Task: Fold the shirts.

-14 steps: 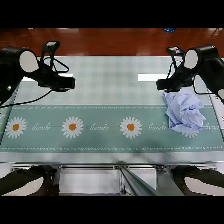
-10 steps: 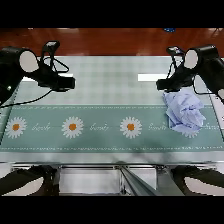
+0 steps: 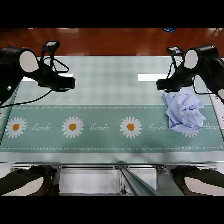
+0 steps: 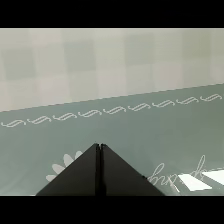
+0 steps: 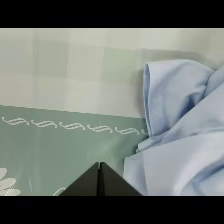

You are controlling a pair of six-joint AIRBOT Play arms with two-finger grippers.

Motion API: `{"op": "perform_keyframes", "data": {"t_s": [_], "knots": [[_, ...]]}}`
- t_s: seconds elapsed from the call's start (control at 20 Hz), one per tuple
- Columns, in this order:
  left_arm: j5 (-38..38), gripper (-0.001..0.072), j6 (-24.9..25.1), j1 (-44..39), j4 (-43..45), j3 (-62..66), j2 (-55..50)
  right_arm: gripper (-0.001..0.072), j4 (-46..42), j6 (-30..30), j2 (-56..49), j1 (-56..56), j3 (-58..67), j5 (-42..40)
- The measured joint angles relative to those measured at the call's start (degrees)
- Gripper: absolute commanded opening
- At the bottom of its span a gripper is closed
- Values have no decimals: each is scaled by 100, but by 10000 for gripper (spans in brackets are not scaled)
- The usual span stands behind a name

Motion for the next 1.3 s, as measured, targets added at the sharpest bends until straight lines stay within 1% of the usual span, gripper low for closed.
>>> {"op": "perform_keyframes", "data": {"t_s": [0.1, 0.2, 0.25, 0.3, 0.35, 0.45, 0.5, 0.65, 0.75, 0.85, 0.9, 1.05, 1.15, 1.3], "knots": [[0, 20, 0, 0, 0, 0, 0, 28, 0, 0, 0, 0, 0, -13], [50, 22, -2, 0, 0, -4, 0, 40, -50, 0, 0, 0, 0, -238], [179, 79, -2, 0, 0, -4, 0, 181, -125, 0, 0, 0, 0, -422], [310, 295, 4, 0, 11, -4, -7, 423, -223, 4, 0, 0, 0, -640], [457, 502, 11, 0, 68, -4, -28, 413, -380, 22, 0, 0, 2, -881], [726, 507, 7, 15, 382, -4, -85, 413, -879, 85, 4, 0, 66, -1121], [789, 507, 13, 50, 586, -4, -107, 413, -1226, 122, 42, -13, 98, -1097], [599, 507, 13, 361, 1054, -26, -136, 413, -2090, 216, 341, -295, 96, -804], [439, 507, 15, 678, 1078, -181, -66, 412, -2275, 319, 723, -741, -166, -671], [431, 507, 24, 942, 844, -573, 140, 413, -2149, 424, 1198, -1294, -732, -745], [520, 507, 48, 1019, 579, -885, 304, 412, -1974, 463, 1432, -1580, -1110, -874], [979, 507, 256, 1027, -210, -1945, 831, 413, -1069, 487, 1864, -2203, -2258, -1333], [1248, 507, 348, 916, -566, -2546, 1091, 412, -608, 487, 1904, -2415, -2857, -1657], [1447, 507, 409, 745, -844, -3051, 1270, 412, -114, 481, 1598, -2551, -3314, -2070]]}}
